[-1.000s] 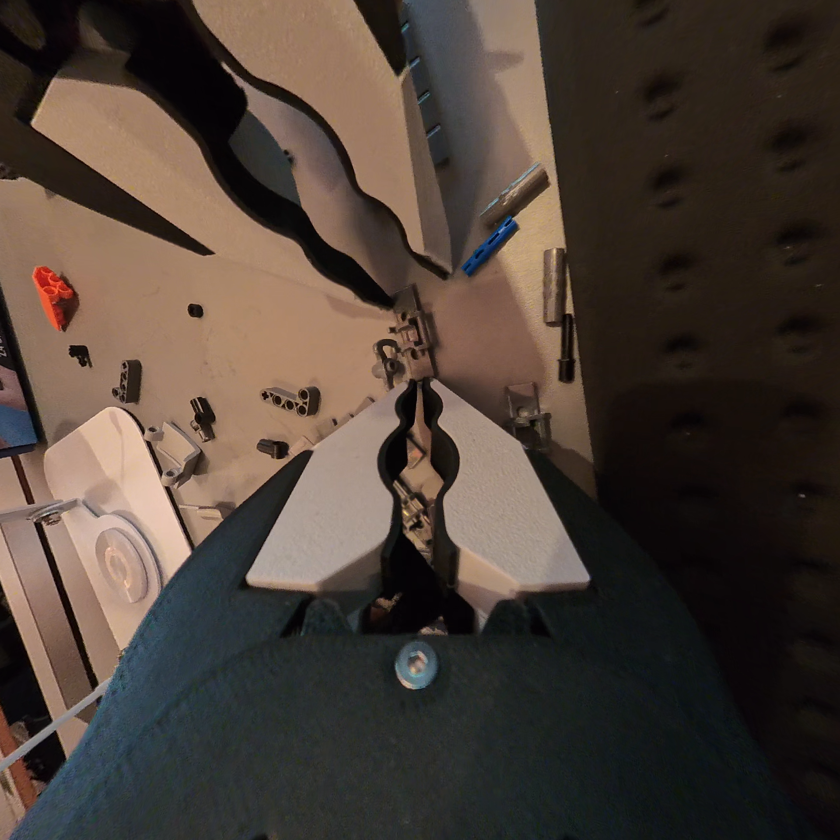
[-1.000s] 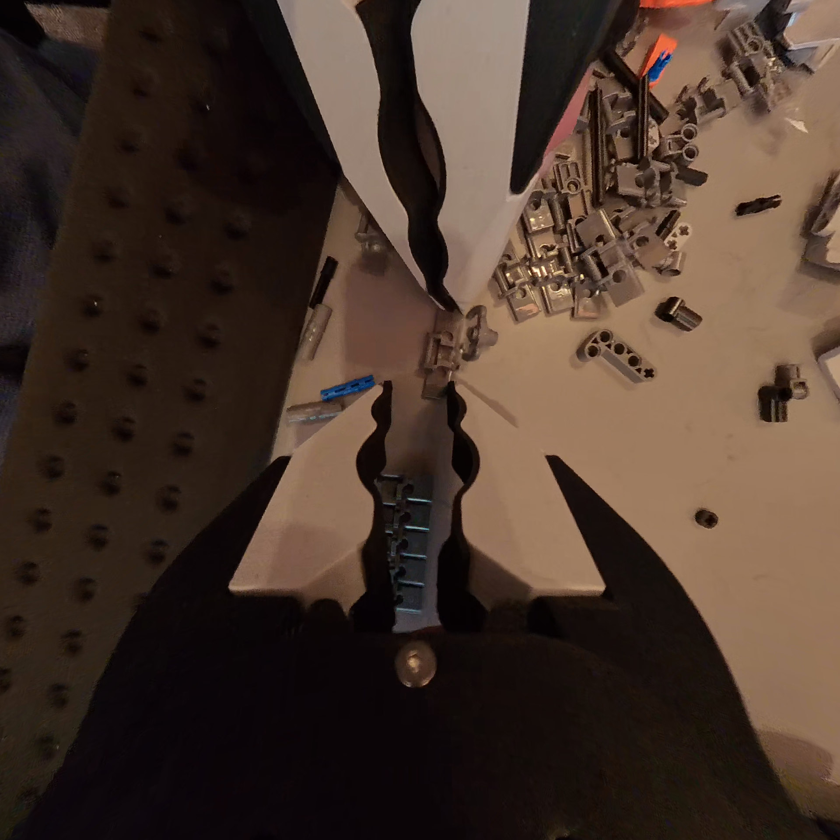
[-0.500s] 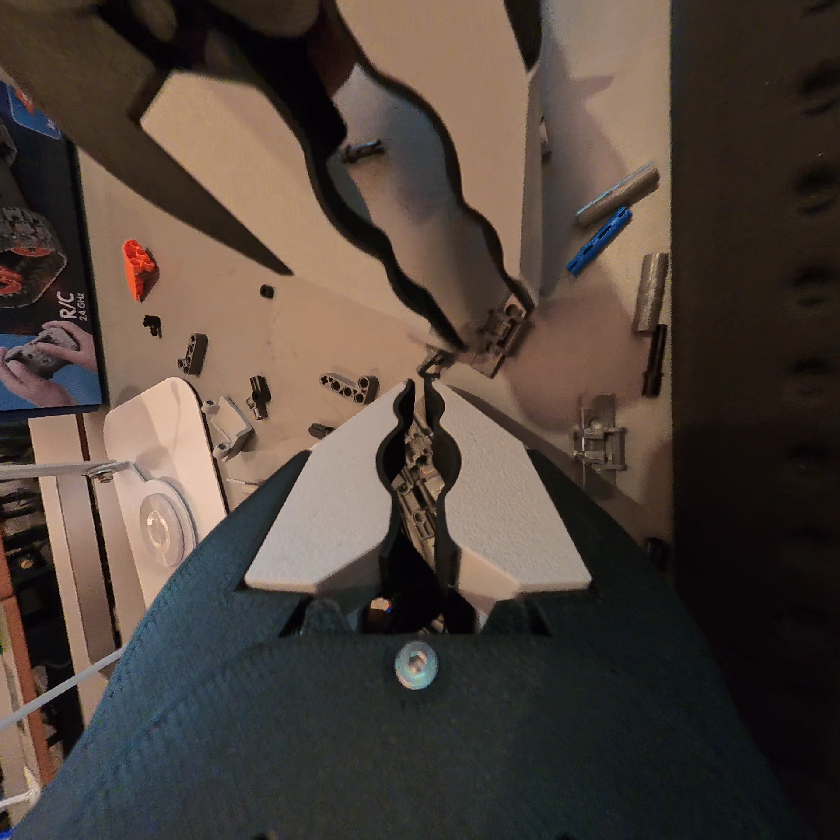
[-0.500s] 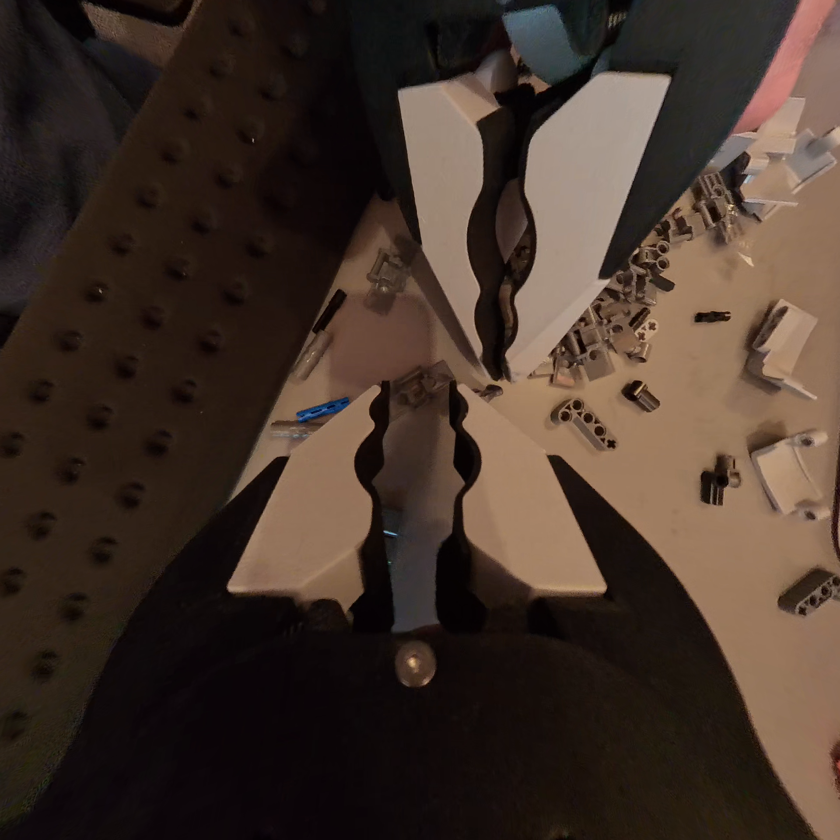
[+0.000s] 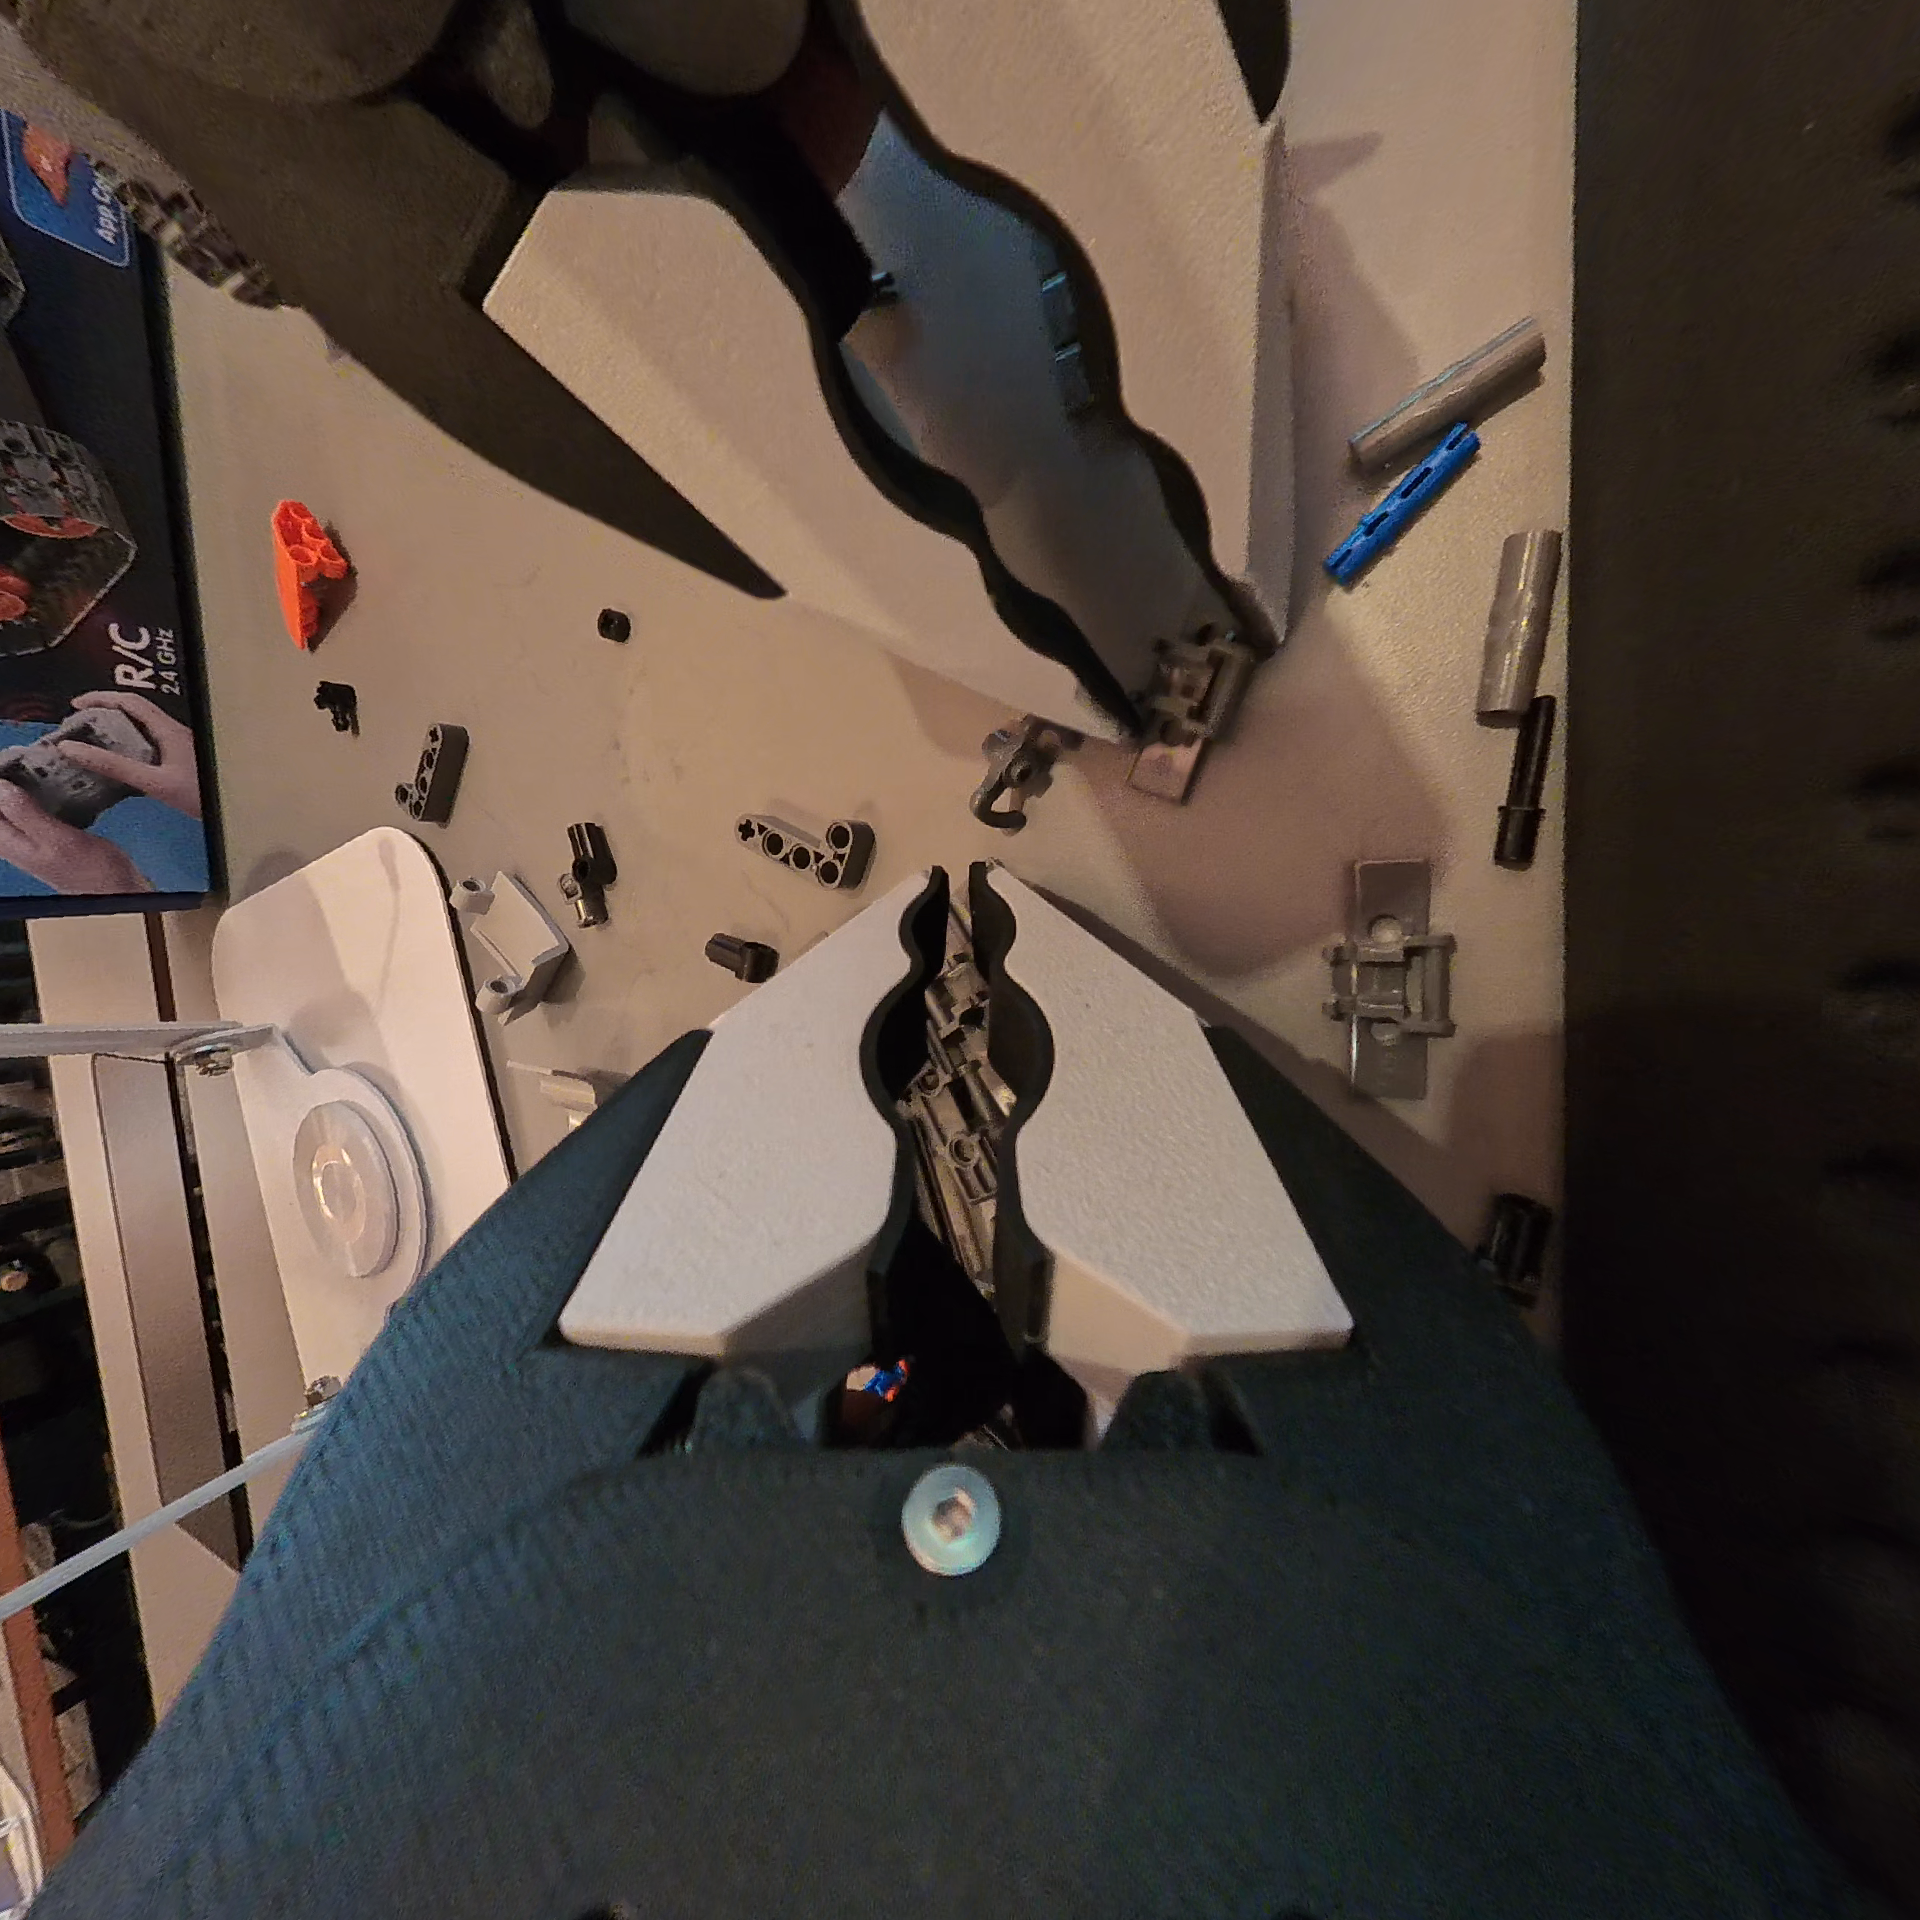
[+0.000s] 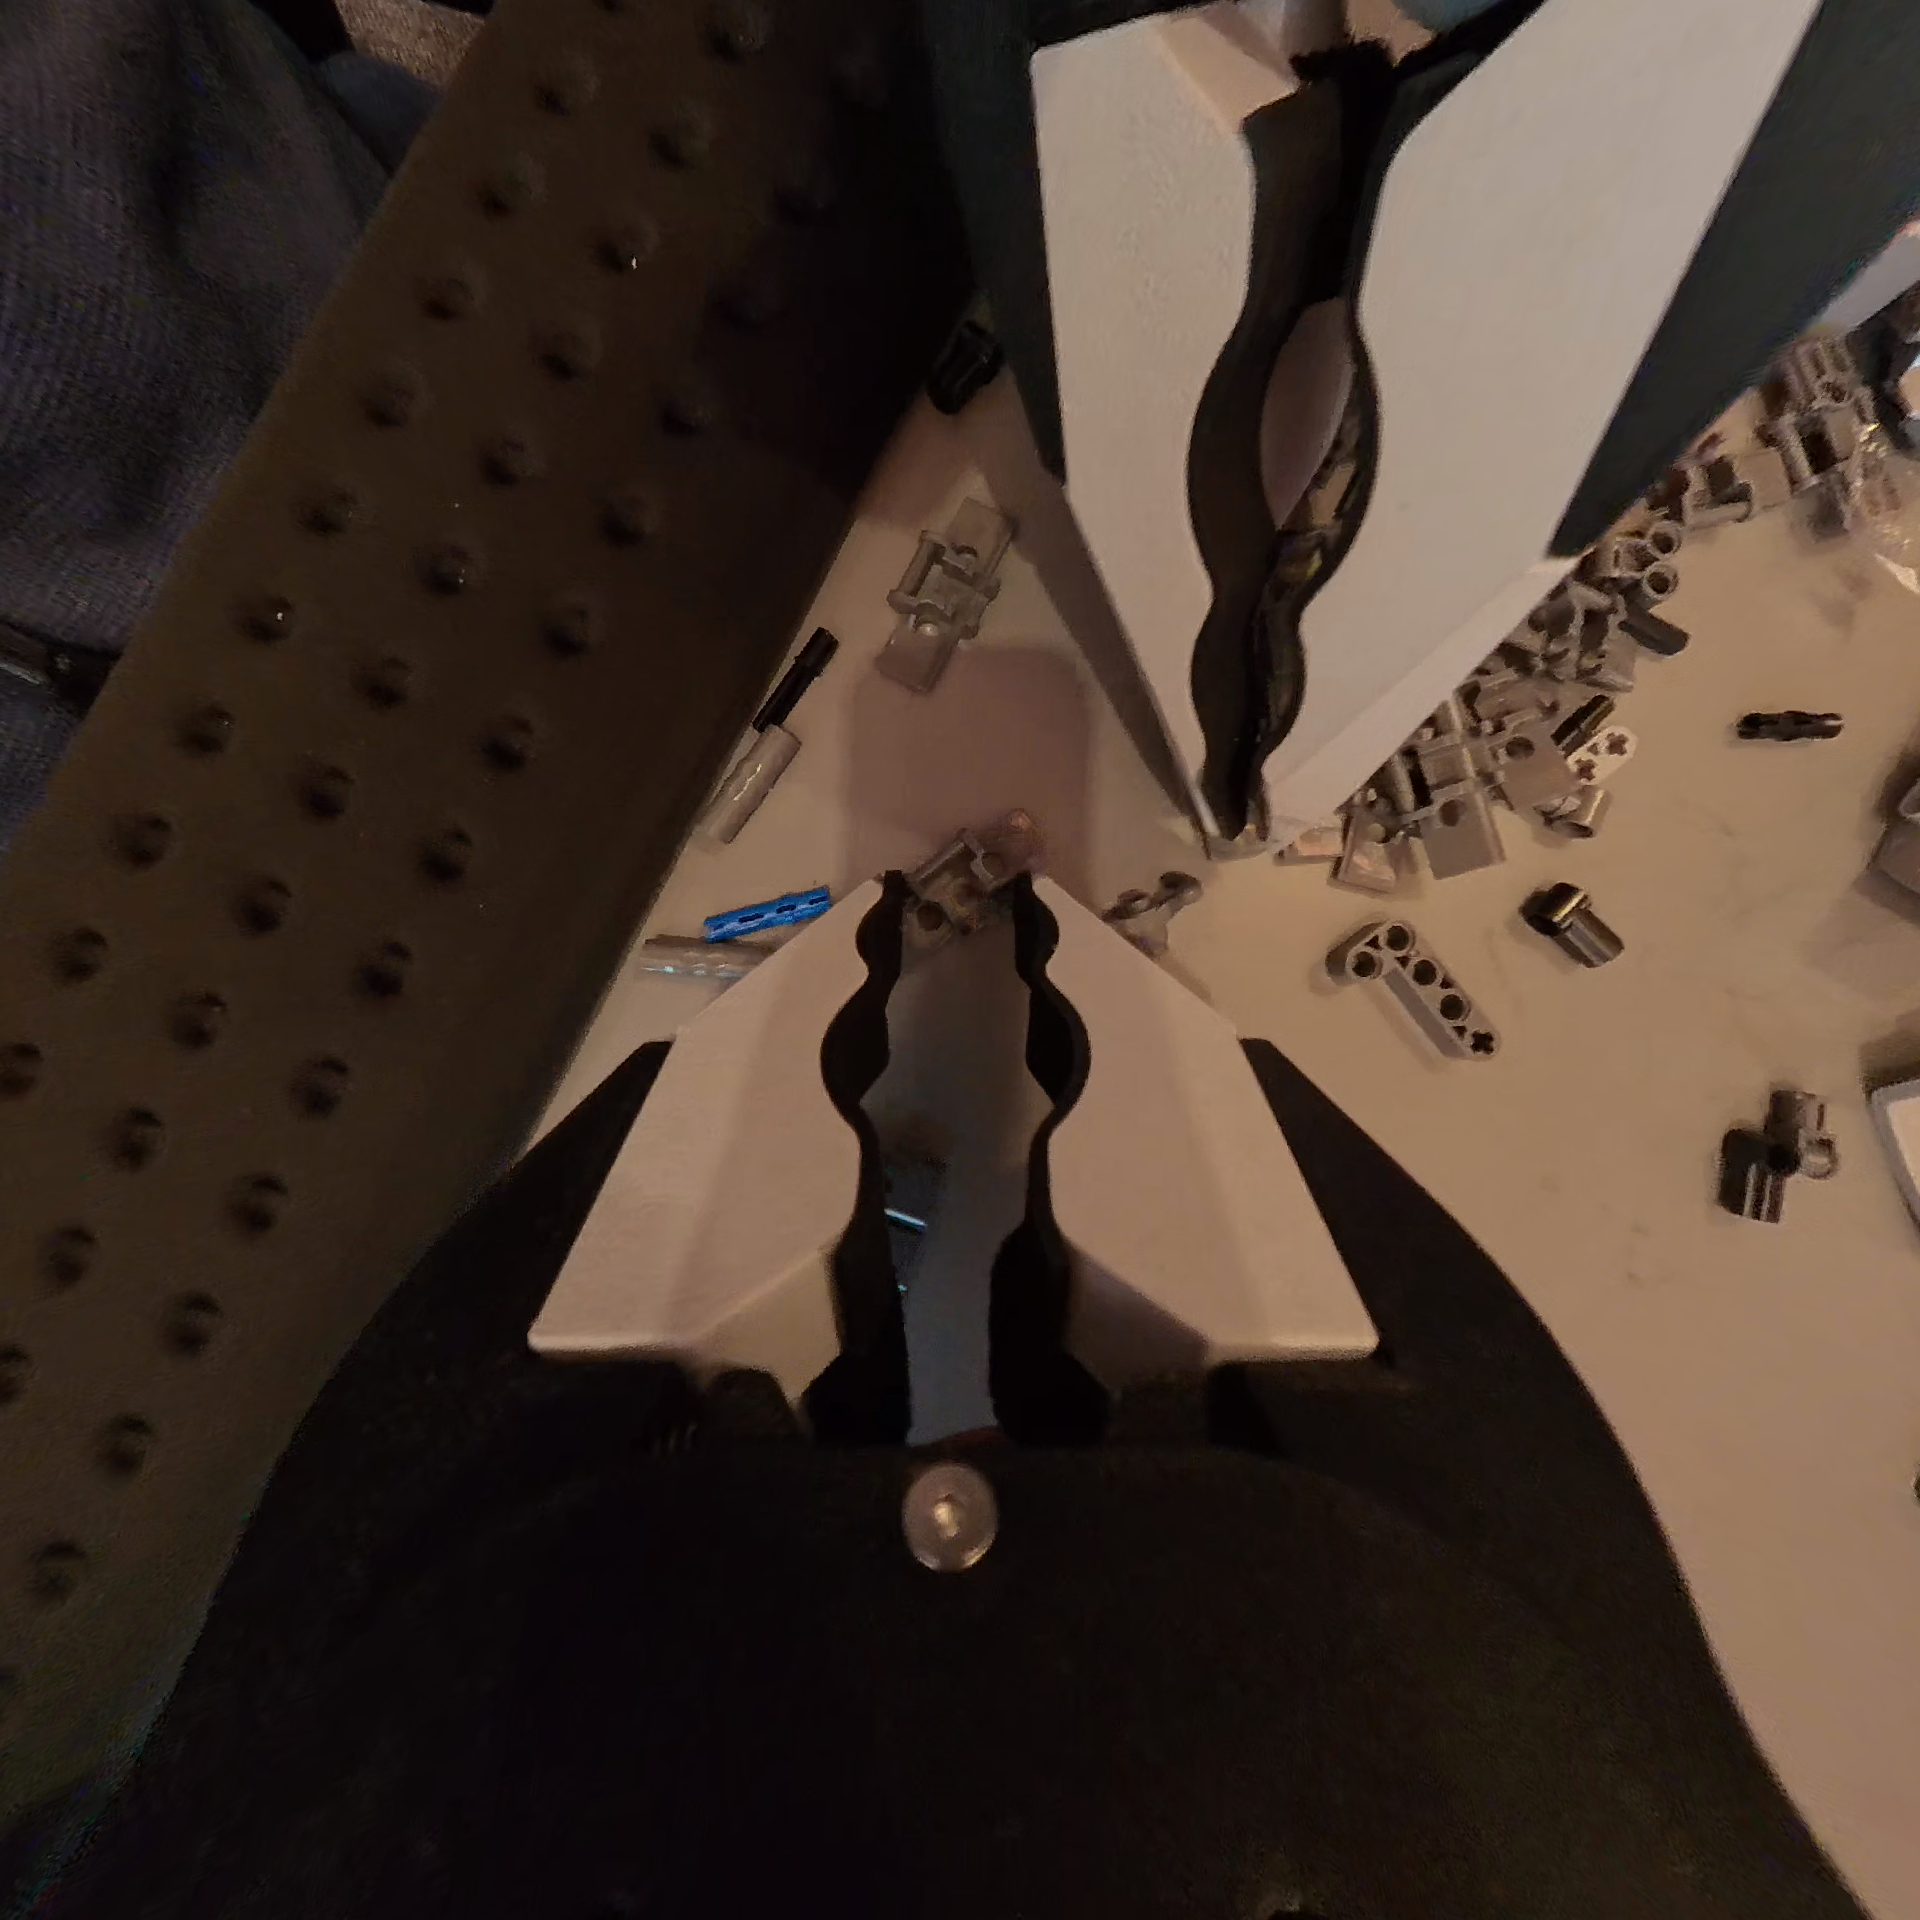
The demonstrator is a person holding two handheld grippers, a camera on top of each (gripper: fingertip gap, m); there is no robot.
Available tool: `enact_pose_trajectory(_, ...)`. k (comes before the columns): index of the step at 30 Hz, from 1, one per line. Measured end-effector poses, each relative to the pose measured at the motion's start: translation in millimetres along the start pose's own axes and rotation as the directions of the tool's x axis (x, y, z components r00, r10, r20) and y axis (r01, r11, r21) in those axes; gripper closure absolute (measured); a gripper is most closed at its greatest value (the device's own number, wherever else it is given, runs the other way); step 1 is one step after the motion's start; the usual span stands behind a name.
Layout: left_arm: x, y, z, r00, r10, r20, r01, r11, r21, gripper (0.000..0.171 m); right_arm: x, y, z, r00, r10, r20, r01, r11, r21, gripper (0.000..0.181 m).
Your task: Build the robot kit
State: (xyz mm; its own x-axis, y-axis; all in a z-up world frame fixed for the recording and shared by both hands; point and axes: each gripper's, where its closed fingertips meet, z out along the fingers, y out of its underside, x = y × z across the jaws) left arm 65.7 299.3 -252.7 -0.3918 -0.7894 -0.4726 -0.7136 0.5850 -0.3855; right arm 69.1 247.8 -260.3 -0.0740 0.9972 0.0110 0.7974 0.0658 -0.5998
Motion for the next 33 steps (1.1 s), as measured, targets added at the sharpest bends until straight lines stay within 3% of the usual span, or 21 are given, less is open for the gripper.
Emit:
enact_pose_trajectory(10, 1, 1, 1, 1.0, -0.007, -0.007, 0.007, 1.0, -0.002, 0.167, -6, 5, -2, 0.999, -0.035, 0.017, 0.036, 0.998, -0.049, 0.162)
enact_pose_trajectory(33, 2, -1, 0, 1.0, -0.022, -0.016, 0.022, 1.0, 0.014, 0.166, -1, 4, -15, 0.999, -0.013, -0.04, 0.013, 1.0, 0.008, 0.163)
